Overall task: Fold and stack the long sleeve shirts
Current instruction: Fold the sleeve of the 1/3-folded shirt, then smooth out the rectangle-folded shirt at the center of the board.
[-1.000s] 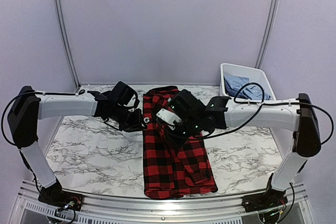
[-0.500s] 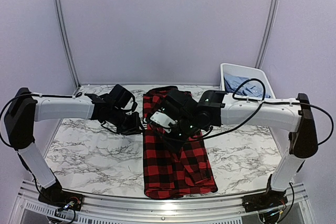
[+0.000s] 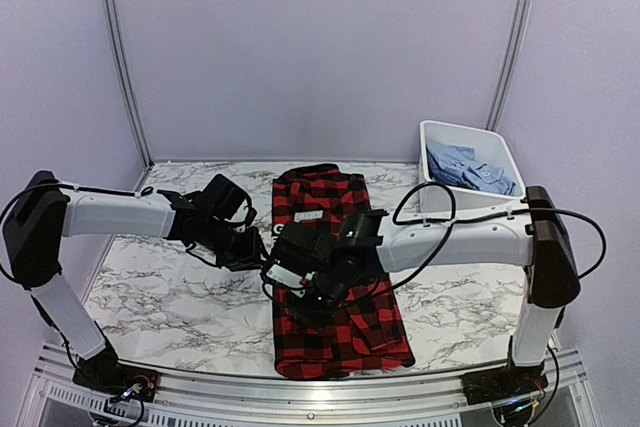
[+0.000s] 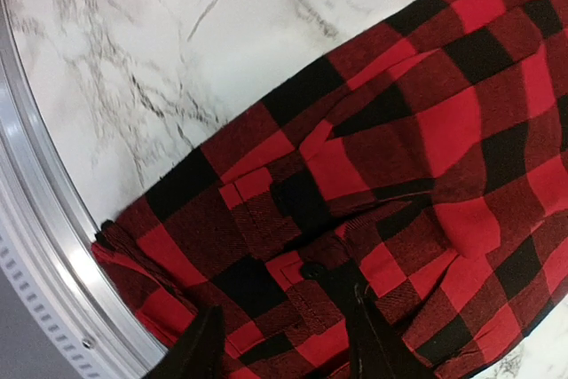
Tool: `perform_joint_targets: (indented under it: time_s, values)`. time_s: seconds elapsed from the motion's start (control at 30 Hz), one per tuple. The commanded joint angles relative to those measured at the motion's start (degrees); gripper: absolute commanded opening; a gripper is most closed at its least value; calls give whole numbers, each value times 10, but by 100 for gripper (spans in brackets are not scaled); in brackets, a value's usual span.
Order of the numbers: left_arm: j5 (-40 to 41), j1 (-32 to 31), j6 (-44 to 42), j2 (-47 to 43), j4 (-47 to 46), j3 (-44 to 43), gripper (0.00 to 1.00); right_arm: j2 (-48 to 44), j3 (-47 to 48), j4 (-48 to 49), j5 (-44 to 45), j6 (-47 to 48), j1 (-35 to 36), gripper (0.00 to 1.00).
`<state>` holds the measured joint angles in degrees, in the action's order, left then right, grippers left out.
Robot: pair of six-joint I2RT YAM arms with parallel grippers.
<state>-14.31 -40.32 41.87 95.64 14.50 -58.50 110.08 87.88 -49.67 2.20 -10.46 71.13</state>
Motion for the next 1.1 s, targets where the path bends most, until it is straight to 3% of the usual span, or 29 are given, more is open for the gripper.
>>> perform_joint_targets:
  time_s: [0.0,0.07,0.13,0.4,0.8,1.07]
  values:
    - [-29,-3,-5,-24,-24,17,35,-77,-36,56,12,-54,-15,53]
    - [-27,-12,-3,-29,-28,24,37,-113,-74,86,12,-75,-29,60]
    - [-27,-24,1,-32,-30,29,39,-150,-116,116,17,-97,-54,61]
    - [5,-108,-1,-24,-28,10,39,-221,-256,293,-39,-149,-180,47]
    - [78,-201,5,25,15,-52,33,-171,-329,515,-156,-195,-315,48]
    - [90,-245,-41,50,57,-100,33,-99,-307,556,-171,-216,-335,48]
